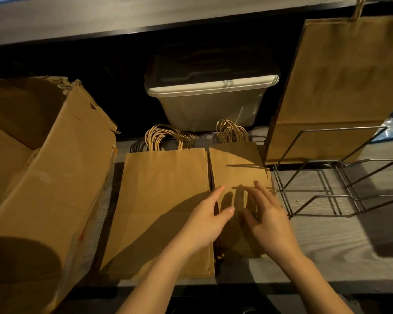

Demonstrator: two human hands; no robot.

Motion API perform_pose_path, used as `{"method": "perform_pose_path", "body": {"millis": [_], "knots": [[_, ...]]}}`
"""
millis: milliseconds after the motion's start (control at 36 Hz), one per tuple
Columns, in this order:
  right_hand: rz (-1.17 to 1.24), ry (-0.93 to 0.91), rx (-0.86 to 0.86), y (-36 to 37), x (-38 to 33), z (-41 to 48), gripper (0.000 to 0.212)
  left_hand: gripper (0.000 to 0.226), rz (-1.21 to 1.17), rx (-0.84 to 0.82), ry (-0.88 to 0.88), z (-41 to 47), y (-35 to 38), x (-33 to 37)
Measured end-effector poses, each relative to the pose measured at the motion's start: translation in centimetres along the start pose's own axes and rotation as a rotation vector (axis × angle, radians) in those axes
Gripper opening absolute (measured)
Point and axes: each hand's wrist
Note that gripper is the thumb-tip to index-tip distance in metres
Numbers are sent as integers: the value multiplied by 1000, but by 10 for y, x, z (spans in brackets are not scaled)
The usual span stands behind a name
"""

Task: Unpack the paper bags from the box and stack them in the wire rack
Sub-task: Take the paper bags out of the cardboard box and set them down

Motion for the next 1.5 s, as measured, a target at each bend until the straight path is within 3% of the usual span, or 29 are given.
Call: {"method": "perform_pose_path", "body": {"millis": [222, 389, 694, 944, 1306, 1500], "knots": [[3, -198, -107, -9, -44, 26, 43, 34, 99, 134, 164, 6, -47, 22], [-39, -474, -170, -19, -98, 50, 40, 34, 328, 188, 249, -11, -104, 49], [-96, -939, -151, -24, -204, 72, 41, 32, 548, 474, 418, -69, -221, 82], [-103, -1101, -236, 0, -284, 75, 49, 26, 573, 716, 349, -83, -301, 40], [-157, -1307, -272, 72, -381, 72, 40, 27, 607, 748, 177, -76, -388, -27], [-340, -1405, -342, 120, -431, 64, 59, 31, 663, 724, 37, -67, -426, -56]]}}
Point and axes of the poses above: each hand's wrist, its own z-axis towards the middle knuckle, its own y-axis out of the palm, x = y × z, and after that the axes turned 15 degrees about x, right-handed
